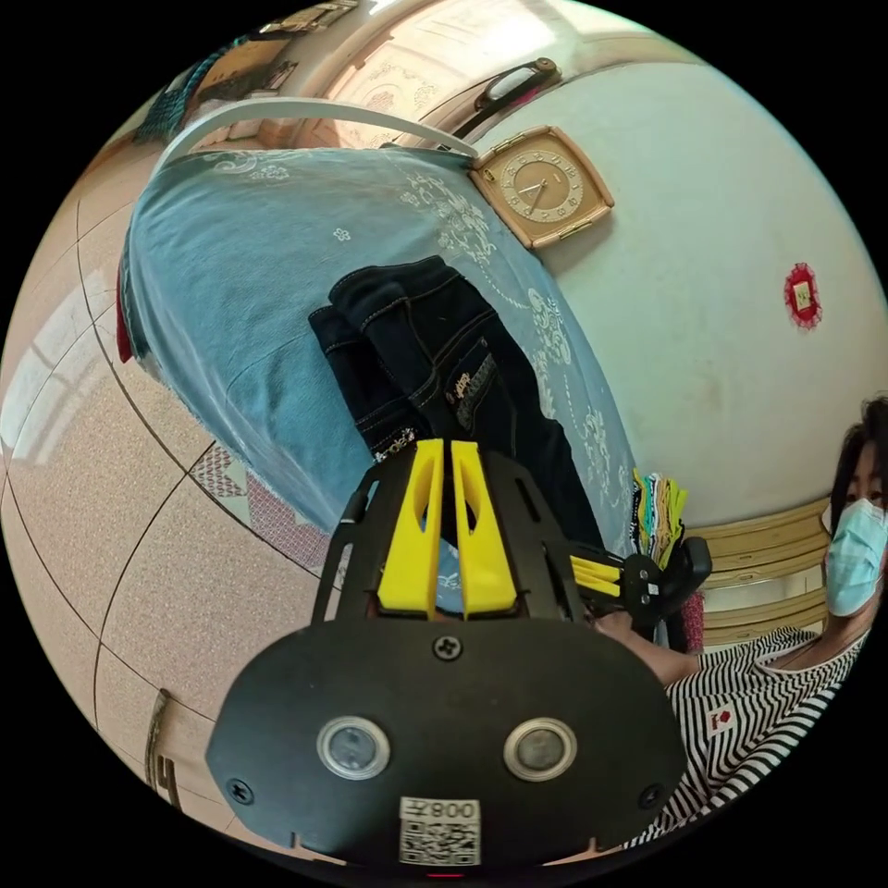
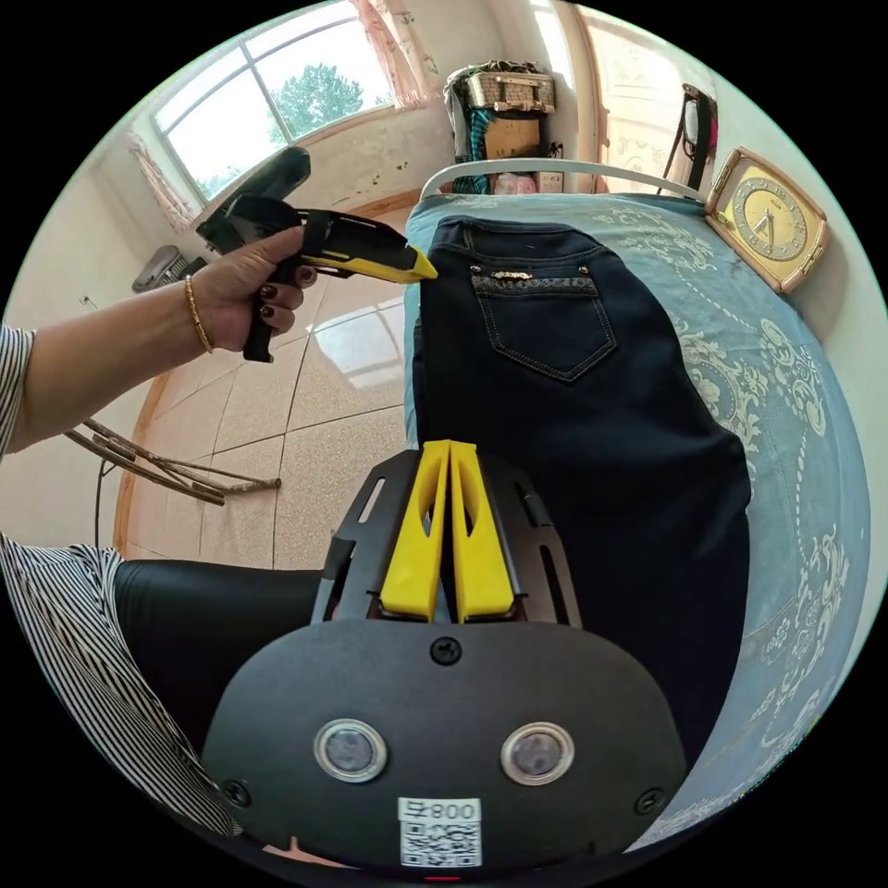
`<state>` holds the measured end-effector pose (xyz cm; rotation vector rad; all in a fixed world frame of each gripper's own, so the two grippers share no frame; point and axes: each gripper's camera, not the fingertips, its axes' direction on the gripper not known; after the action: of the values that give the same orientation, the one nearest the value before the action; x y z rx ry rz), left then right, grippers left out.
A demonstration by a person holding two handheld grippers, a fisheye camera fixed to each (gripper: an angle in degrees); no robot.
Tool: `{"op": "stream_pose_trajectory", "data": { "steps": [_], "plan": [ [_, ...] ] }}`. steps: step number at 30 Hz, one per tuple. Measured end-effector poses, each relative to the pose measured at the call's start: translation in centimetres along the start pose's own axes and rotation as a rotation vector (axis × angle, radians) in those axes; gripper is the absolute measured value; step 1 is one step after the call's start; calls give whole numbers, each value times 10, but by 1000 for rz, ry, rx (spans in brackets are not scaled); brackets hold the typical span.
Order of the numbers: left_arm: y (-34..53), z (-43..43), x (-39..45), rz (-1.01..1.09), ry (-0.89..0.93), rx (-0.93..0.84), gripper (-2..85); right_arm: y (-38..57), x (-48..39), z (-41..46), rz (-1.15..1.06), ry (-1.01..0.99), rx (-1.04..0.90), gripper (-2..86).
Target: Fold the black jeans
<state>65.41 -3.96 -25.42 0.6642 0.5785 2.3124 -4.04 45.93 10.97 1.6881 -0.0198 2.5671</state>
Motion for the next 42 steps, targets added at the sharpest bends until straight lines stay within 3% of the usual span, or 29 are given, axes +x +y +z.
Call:
{"op": "stream_pose_trajectory", "data": {
  "steps": [3, 7, 15, 21, 25, 28, 33, 37, 42],
  "plan": [
    [7, -12, 15, 28, 4, 4, 19, 9, 3, -21, -1, -51, 57, 1],
    [13, -4, 18, -42, -17, -57, 19, 21, 4, 7, -25, -51, -37, 0],
    [36, -45, 69, -85, -21, 46, 5, 60, 29, 2, 6, -117, -24, 1],
    [38, -56, 163, 94, -35, 5, 2, 127, 69, -45, 152, -230, 132, 1],
    [41, -36, 213, 153, -202, -143, 1, 193, 103, -33, 304, -170, 40, 1],
    [44, -49, 240, 65, -125, -114, 0, 235, 124, -31, 392, -280, 64, 1],
    [58, -65, 333, 218, -185, -152, 0, 298, 122, -69, 419, -237, 111, 1],
    [72, -46, 411, 335, -311, -306, 1, 375, 122, -77, 514, -230, 61, 1],
    [76, -61, 500, 394, -388, -304, 1, 447, 120, -109, 570, -202, 75, 1]
  ]
}}
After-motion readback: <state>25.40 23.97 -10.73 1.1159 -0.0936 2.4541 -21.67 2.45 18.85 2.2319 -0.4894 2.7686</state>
